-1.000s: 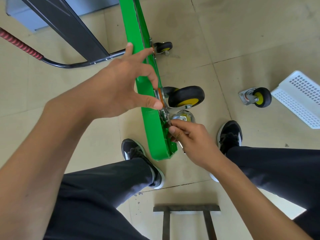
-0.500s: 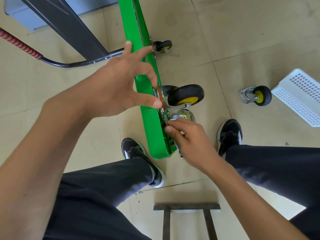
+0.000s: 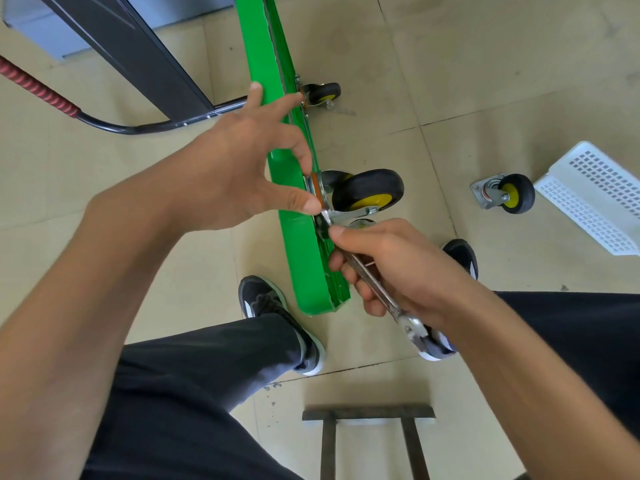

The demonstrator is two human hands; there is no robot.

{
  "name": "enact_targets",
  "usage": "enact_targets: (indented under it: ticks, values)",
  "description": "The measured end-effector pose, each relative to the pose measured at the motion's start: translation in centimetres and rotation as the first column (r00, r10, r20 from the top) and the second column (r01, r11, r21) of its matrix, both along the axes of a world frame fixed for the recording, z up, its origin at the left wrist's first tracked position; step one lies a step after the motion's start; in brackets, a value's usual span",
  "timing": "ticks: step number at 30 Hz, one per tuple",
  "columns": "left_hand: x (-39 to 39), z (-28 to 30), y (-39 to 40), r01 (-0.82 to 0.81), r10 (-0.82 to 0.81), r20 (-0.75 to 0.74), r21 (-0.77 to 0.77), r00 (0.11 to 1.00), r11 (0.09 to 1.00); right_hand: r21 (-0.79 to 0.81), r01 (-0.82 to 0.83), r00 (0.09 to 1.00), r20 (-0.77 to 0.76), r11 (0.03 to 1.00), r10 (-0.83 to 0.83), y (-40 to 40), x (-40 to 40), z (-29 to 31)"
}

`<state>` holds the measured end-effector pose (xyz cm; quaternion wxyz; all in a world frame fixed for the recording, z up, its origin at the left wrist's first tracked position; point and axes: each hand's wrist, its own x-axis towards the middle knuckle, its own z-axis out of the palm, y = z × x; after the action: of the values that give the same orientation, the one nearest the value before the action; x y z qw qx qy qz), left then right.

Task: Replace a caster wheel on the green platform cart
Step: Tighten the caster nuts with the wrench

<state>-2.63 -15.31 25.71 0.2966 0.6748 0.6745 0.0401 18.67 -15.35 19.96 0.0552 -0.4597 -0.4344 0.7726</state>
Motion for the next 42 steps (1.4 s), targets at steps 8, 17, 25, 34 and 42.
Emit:
enact_targets:
  ticks: [8,17,25,34,42]
  values:
    - [-0.1,0.1,0.0,-0.004,0.004,-0.001,-0.005,1.0,1.0,0.339,-0.026,0.998,0.055,0.94,0.008,-1.5,2.0,-3.8]
    - [-0.1,0.1,0.0,-0.005,0.005,-0.003,-0.004,1.0,1.0,0.584,-0.001,1.0,0.021,0.811,-0.013,-2.0,1.3,-7.0]
    - [0.0,0.0,0.0,-0.005,0.005,-0.003,0.006,1.0,1.0,0.746,-0.035,0.999,0.034,0.665,0.014,-1.6,-0.1,-8.2]
    - [0.0,0.0,0.0,-0.014,0.014,0.001,0.004,1.0,1.0,0.781,-0.079,0.997,0.068,0.62,0.042,-2.3,0.1,-8.8]
    - [0.0,0.1,-0.1,-0.007,0.007,-0.006,0.004,1.0,1.0,0.745,-0.06,0.998,0.061,0.664,0.022,-2.5,0.0,-8.5]
